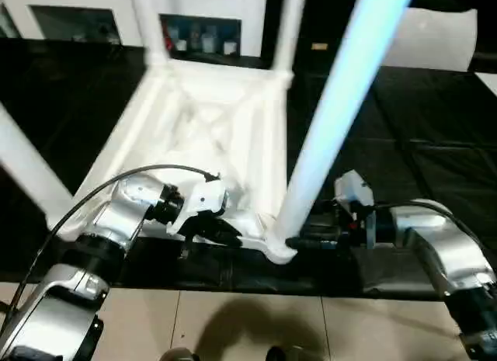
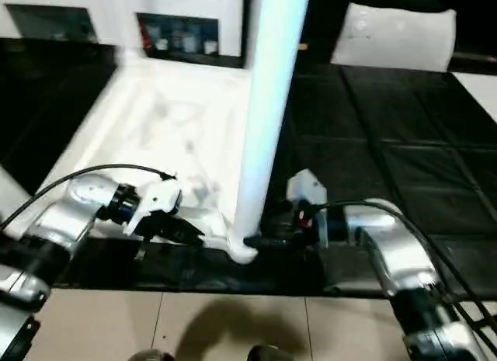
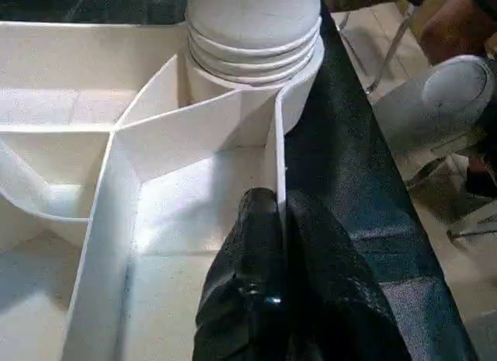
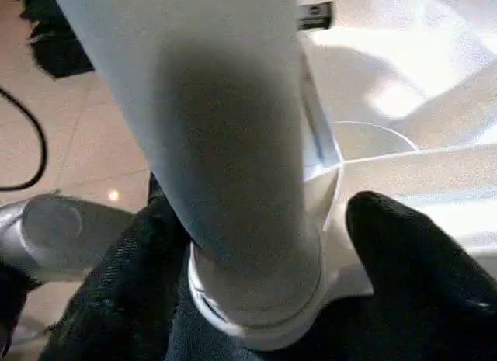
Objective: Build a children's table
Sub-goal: Rotate leg to tighten
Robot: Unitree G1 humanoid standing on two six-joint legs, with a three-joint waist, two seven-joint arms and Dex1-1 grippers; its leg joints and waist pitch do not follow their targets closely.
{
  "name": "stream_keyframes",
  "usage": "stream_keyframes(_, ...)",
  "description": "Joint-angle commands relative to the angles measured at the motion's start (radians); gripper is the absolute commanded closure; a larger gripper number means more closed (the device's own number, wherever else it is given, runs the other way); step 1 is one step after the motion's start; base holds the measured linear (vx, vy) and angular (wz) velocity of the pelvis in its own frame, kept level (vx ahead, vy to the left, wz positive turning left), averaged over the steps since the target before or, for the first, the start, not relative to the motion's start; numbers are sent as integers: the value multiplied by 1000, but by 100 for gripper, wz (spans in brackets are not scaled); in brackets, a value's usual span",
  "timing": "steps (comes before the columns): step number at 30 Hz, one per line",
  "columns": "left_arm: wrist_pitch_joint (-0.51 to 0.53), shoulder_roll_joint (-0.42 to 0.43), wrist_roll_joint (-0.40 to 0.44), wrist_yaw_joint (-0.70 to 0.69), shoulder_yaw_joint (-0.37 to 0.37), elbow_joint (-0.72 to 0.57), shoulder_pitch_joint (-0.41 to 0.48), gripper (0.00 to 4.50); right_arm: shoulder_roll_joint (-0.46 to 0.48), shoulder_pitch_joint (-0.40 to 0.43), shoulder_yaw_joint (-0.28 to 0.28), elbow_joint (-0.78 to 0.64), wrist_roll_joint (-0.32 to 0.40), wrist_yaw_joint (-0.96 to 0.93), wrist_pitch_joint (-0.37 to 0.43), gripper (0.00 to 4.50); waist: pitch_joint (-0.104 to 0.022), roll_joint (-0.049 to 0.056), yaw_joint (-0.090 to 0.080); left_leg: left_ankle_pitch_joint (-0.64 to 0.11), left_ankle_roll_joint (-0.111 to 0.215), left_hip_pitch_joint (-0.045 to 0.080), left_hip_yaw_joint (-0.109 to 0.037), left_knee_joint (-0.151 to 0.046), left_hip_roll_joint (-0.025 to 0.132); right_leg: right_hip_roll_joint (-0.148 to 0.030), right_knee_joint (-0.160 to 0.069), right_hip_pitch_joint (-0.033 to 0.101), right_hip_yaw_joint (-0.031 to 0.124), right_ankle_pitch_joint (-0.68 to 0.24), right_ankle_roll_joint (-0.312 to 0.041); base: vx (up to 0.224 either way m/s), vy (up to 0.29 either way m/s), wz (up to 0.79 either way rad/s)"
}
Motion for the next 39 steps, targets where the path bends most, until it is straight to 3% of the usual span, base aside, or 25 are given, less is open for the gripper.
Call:
stream_keyframes(1,-33,-17,22,-54,-43,7,-15,450,4,-16,9,25,-5,21,-17,153,-66,-4,-1,52,161,-3,0,-55,46,-85,-37,70,58,33,-301,0,0,0)
stream_keyframes(6,-66,-24,27,-65,-48,47,-35,450,20,-47,28,69,-8,57,-42,186,-63,-4,3,15,136,-6,0,-57,45,-85,-46,68,55,-51,-276,0,0,0)
stream_keyframes(15,-108,-23,40,-76,-58,101,-58,450,34,-60,45,100,-14,102,-59,242,-64,-4,13,40,146,-6,-1,-55,47,-85,-40,68,55,-11,-281,0,0,0)
stream_keyframes(22,-26,-39,-5,6,2,80,-33,450,63,2,23,36,13,21,1,248,-64,-5,20,35,132,-7,-1,-57,48,-86,-41,69,55,-17,-278,0,0,0)
stream_keyframes(23,-7,-42,-10,33,14,71,-26,450,81,12,11,31,14,-23,19,248,-63,-5,20,27,126,-6,0,-58,48,-87,-43,67,56,-31,-276,0,0,0)
stream_keyframes(24,21,-48,-5,97,29,51,-11,450,119,26,-8,30,4,-117,41,248,-61,4,19,-8,110,-6,-2,-60,46,-87,-51,68,56,-88,-263,0,0,0)
stream_keyframes(25,43,-52,-2,138,39,38,-2,450,144,35,-20,31,-4,-177,55,248,-60,1,16,-20,94,-6,-2,-64,49,-88,-52,69,57,-107,-254,0,0,0)
stream_keyframes(27,82,-66,-6,194,58,14,13,450,179,45,-32,35,-23,-264,69,248,-51,-4,6,-119,34,-4,-7,-73,39,-91,-80,68,56,-342,-185,0,0,0)
stream_keyframes(28,154,-107,-18,290,92,-37,38,450,236,61,-39,26,-51,-379,97,249,-45,-2,-5,-140,15,-4,-10,-77,39,-87,-87,62,56,-412,-157,0,0,0)
stream_keyframes(30,178,-121,-20,320,101,-55,45,450,255,67,-43,20,-56,-414,113,249,-42,-5,-23,-171,9,-3,-15,-82,37,-87,-97,61,53,-505,-123,0,0,0)
stream_keyframes(35,335,-262,-7,583,145,-145,72,450,443,63,-81,34,-121,-745,190,251,-41,-9,-40,-159,27,-2,-14,-79,28,-82,-110,50,55,-555,-82,0,0,0)
stream_keyframes(39,402,-391,34,818,171,-136,39,450,585,9,-119,98,-166,-1002,200,251,-45,-2,-49,-141,20,-2,-14,-80,29,-79,-106,48,56,-499,-95,0,0,0)
